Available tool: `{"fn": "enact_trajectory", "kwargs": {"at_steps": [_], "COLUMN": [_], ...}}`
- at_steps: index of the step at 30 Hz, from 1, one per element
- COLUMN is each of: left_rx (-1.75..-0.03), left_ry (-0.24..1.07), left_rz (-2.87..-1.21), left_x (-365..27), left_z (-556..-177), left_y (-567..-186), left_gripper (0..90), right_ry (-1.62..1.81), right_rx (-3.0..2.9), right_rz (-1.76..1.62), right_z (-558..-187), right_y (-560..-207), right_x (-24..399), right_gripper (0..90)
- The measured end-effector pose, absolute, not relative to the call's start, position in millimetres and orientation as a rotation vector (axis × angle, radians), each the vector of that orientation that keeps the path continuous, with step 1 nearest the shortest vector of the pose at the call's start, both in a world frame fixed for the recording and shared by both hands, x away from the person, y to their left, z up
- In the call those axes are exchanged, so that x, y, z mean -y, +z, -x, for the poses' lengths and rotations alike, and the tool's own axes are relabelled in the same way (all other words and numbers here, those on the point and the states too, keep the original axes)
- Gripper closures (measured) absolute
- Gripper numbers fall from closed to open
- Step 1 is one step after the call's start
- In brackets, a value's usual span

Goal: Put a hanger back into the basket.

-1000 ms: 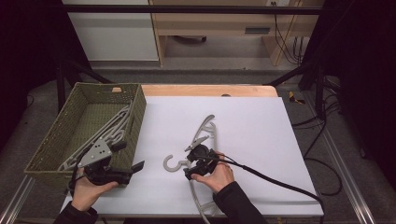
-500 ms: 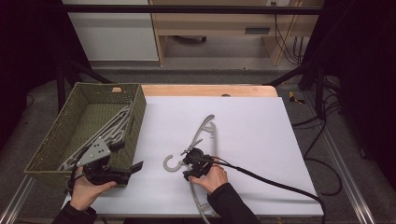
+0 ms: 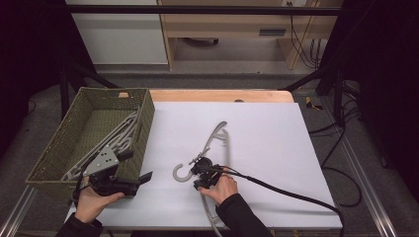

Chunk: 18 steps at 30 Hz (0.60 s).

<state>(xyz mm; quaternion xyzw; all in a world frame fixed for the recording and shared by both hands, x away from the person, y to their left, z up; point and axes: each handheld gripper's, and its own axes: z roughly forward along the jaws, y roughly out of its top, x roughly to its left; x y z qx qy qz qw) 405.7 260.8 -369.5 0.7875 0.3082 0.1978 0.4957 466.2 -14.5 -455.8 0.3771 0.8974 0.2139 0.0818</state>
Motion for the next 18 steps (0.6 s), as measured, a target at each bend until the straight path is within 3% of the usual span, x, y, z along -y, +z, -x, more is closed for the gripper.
{"fn": "enact_trajectory", "kwargs": {"at_steps": [13, 18], "left_rx": [-0.746, -0.746], "left_ry": [0.482, 0.482], "left_rz": [-1.922, -1.926], "left_x": [-261, -261], "left_z": [-406, -406], "left_y": [-370, -371], "left_gripper": [6.9, 7.1], "right_ry": [0.55, 0.528], "right_rx": [-2.707, -2.714], "right_rz": [-1.178, -1.198], "right_z": [-468, -470], "right_y": [-452, -451], "right_x": [25, 33], "right_gripper": [70.4, 80.0]}}
